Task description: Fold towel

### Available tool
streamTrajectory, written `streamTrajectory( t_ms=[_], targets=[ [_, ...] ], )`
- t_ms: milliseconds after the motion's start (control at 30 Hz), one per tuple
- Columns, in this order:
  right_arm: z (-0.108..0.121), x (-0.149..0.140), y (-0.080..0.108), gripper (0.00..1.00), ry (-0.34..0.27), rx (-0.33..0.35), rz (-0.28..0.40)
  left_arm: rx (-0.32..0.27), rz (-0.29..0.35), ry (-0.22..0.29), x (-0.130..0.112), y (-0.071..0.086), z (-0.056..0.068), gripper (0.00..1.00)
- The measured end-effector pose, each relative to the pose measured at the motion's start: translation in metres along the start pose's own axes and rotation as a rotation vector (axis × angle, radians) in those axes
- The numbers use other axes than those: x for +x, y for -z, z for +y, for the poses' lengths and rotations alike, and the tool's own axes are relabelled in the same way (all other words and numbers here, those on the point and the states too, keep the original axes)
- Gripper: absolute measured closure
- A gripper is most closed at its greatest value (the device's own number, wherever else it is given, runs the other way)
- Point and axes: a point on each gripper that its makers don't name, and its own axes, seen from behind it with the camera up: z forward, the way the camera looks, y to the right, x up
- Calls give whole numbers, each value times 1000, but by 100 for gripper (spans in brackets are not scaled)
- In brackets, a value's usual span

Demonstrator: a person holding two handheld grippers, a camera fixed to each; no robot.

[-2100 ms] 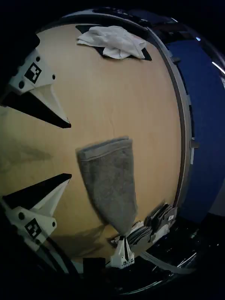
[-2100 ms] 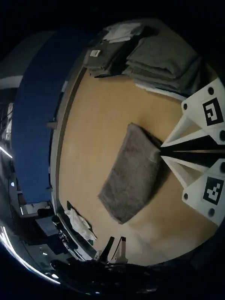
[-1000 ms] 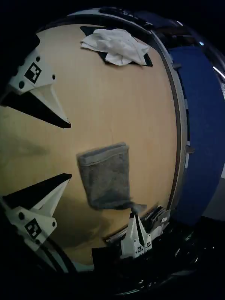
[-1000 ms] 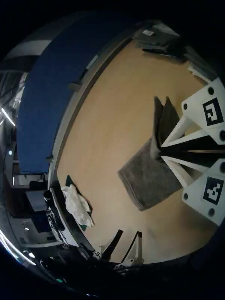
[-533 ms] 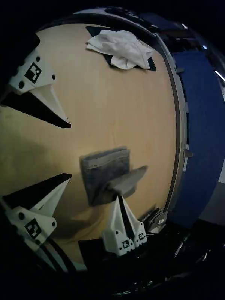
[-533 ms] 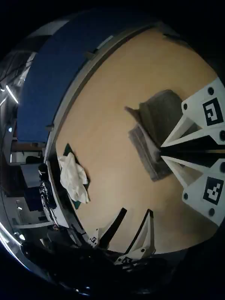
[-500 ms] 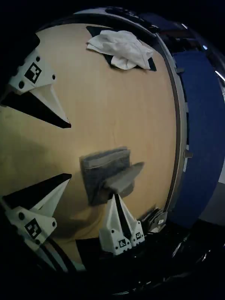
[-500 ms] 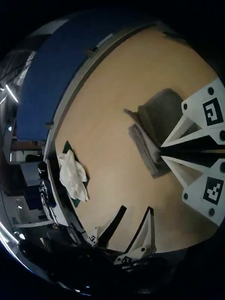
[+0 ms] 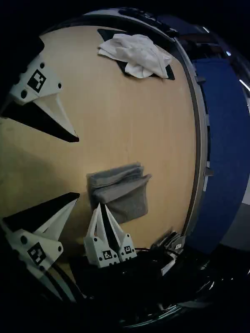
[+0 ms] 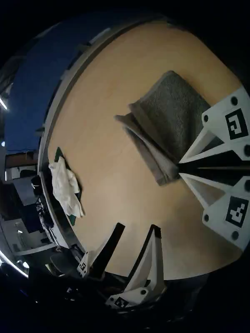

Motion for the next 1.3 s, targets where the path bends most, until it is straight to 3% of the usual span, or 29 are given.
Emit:
streamTrajectory(
  t_ms=[567, 633, 800, 967, 1133, 1300],
  targets=[
    [6, 4, 7, 96, -13, -14, 13, 3, 1, -7, 1, 1, -3, 10],
    [8, 4, 8, 89, -14, -19, 17, 3, 2, -8, 1, 2, -3, 11],
    [12, 5, 12, 55, -18, -33, 28, 3, 3, -9, 2, 2, -2, 10],
    [16, 4, 18, 36, -27, -45, 41, 5, 4, -11, 3, 2, -2, 11],
    [23, 0, 29, 10, -39, -62, 55, 6, 2, -14, 3, 2, -1, 10],
    [38, -14, 45, 1, -43, -108, 54, 5, 1, -19, 5, 2, 0, 11]
  ],
)
